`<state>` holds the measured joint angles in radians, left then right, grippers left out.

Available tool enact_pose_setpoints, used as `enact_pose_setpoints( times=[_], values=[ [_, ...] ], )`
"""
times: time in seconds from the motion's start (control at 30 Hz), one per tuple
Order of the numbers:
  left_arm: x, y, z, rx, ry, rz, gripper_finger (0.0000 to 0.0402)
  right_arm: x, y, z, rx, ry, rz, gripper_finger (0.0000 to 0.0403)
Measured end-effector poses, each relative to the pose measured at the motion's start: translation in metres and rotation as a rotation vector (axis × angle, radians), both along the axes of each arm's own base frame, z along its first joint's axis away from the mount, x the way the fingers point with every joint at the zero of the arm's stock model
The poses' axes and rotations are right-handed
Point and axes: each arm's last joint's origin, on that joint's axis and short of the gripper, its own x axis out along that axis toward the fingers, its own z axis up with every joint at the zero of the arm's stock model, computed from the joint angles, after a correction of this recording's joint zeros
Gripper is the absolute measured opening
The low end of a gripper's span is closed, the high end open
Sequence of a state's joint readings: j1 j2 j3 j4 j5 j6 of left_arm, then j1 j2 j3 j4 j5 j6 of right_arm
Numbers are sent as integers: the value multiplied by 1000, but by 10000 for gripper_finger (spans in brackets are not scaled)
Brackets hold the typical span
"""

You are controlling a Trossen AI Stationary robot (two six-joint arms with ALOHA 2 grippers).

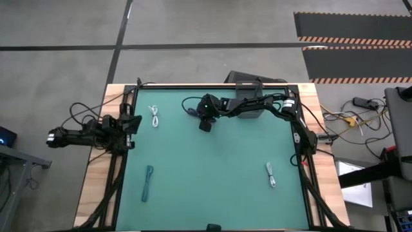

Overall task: Pick and place USB-C Cables
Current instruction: Put the purple charger cable into the black bin

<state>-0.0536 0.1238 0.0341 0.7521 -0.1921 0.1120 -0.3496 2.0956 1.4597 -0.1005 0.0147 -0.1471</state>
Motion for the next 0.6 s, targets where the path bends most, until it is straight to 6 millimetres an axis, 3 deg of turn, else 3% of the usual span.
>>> enact_pose_setpoints(
  times=[0.33, 0.6],
  values=[
    [0, 0, 0, 0, 0, 0, 0, 0, 0, 0, 10, -4, 20, 35],
    [0, 0, 0, 0, 0, 0, 0, 0, 0, 0, 1, -2, 30, 21]
  ],
)
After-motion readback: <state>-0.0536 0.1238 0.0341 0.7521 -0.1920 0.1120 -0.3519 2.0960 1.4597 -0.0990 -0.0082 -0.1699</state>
